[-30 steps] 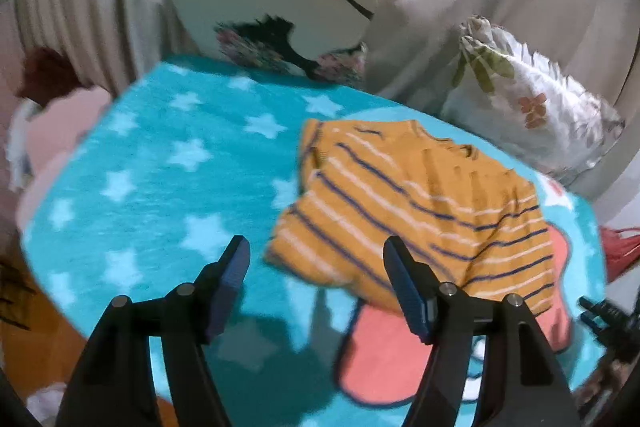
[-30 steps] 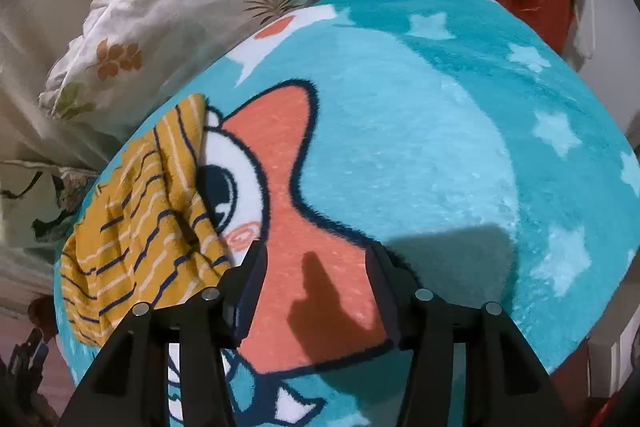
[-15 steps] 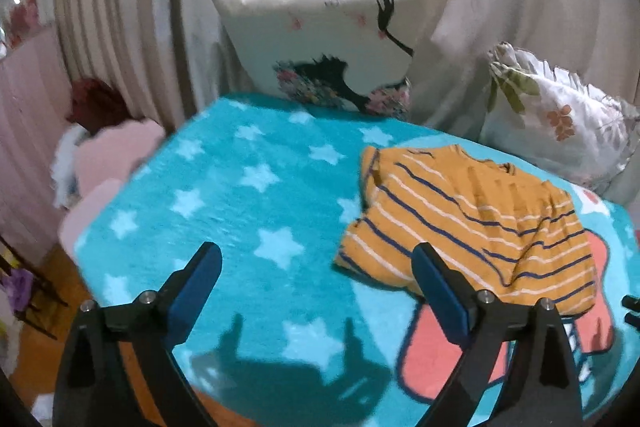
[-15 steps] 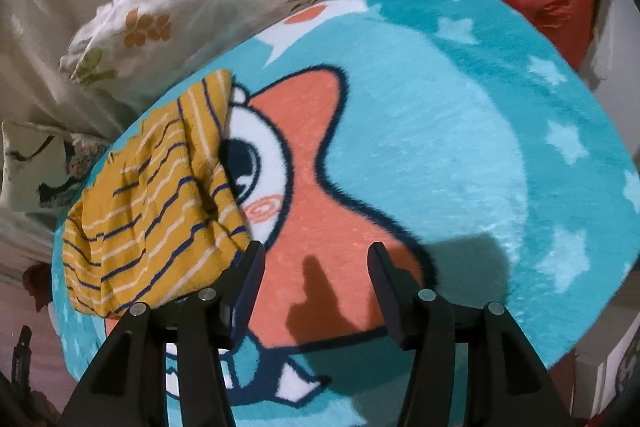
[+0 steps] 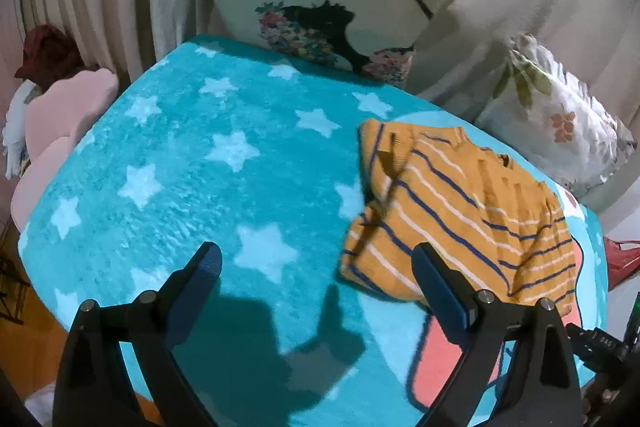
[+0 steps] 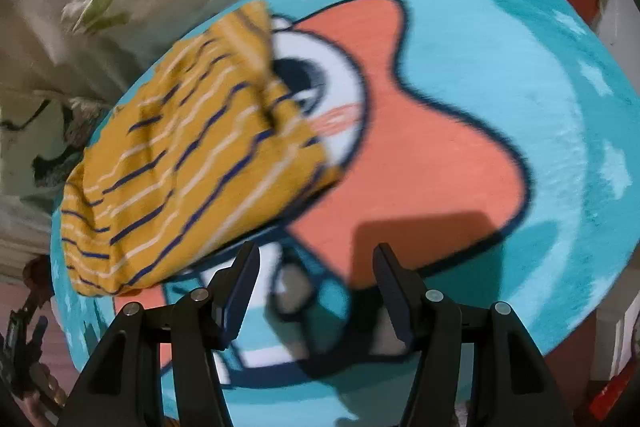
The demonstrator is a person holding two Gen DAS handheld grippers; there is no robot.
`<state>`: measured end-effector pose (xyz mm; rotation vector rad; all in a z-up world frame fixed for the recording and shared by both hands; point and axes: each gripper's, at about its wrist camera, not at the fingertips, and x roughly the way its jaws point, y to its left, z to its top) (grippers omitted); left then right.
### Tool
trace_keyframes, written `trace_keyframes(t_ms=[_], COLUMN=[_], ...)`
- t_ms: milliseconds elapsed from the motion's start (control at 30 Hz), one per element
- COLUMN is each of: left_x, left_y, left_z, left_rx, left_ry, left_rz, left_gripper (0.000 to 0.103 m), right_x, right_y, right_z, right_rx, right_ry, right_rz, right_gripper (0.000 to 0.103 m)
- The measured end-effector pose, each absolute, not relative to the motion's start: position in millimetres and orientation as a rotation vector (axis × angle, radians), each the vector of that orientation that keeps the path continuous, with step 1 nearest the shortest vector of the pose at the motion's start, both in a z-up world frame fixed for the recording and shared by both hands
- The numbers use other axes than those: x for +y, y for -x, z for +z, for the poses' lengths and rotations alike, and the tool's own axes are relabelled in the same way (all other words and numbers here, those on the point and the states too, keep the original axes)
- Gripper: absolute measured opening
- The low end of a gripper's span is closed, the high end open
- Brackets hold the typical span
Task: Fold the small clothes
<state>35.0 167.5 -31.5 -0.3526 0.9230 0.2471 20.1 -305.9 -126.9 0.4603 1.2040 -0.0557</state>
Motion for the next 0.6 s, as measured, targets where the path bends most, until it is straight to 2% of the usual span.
trace_keyframes(t_ms=[233,600], left_x=[184.9,159.6], left_y=[-49.1,-72.8], left_z=[-42.4,-53.8], left_rx=[0.980,1.012], left_ry=[0.402,0.370], left_rz=[0.179,0.074], left_gripper=[0.095,0.095], right_x=[-275.1,-290.0], right_y=[-8.4,17.1], right_z=[-144.1,-145.3], right_rx=[1.241,1.206], right_ry=[-0.516,-0.600], right_rz=[-0.046,-0.110], right_gripper=[0.063,0.064])
